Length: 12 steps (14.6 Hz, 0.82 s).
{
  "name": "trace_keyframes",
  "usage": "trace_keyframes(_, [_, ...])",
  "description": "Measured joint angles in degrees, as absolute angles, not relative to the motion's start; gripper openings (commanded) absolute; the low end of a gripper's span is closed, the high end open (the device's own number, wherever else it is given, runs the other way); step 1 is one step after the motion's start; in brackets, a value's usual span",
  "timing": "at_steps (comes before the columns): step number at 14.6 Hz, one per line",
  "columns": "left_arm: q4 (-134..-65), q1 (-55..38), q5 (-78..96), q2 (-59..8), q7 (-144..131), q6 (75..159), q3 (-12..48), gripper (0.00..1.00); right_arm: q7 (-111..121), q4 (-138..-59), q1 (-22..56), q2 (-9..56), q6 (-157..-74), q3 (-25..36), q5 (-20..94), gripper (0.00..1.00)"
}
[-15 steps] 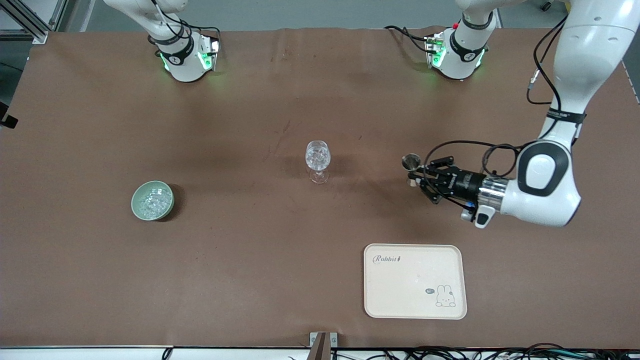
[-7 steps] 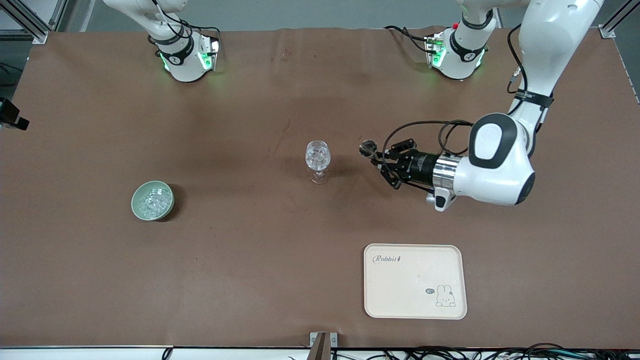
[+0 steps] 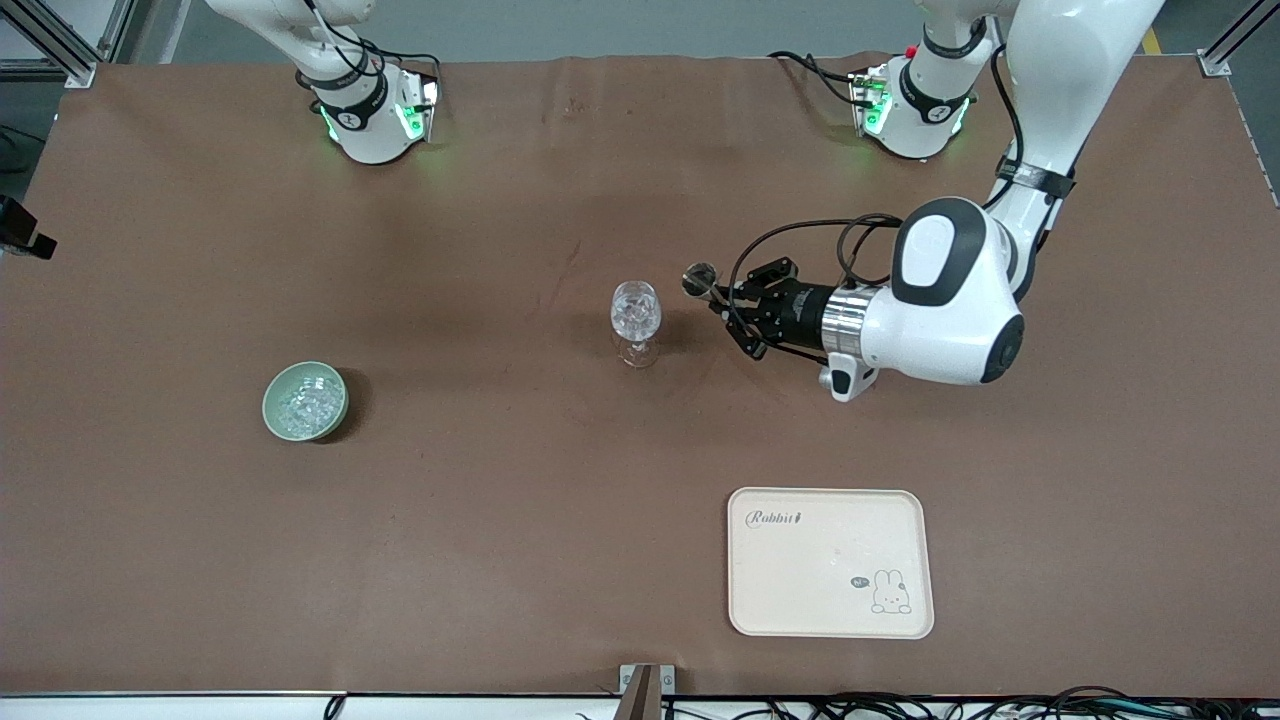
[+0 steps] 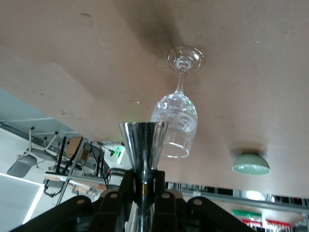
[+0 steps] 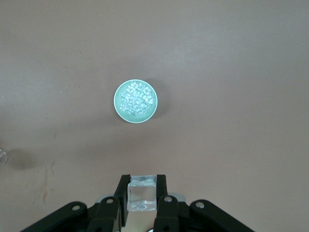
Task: Pour wine and add ice with both arms
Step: 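Carry the silver jigger over the wine glass with the left gripper, then tilt the jigger above the glass rim with the left gripper to pour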
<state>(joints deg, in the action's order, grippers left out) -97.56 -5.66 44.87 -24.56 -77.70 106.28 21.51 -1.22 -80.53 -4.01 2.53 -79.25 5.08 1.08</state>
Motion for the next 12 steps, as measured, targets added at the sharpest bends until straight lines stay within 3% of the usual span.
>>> trace_keyframes(12, [-97.6, -13.8, 32.8, -24.2, -89.4, 114.5, 21.5, 0.01, -0.7, -80.7, -4.0, 2.5, -80.9, 5.1, 1.1, 0.0])
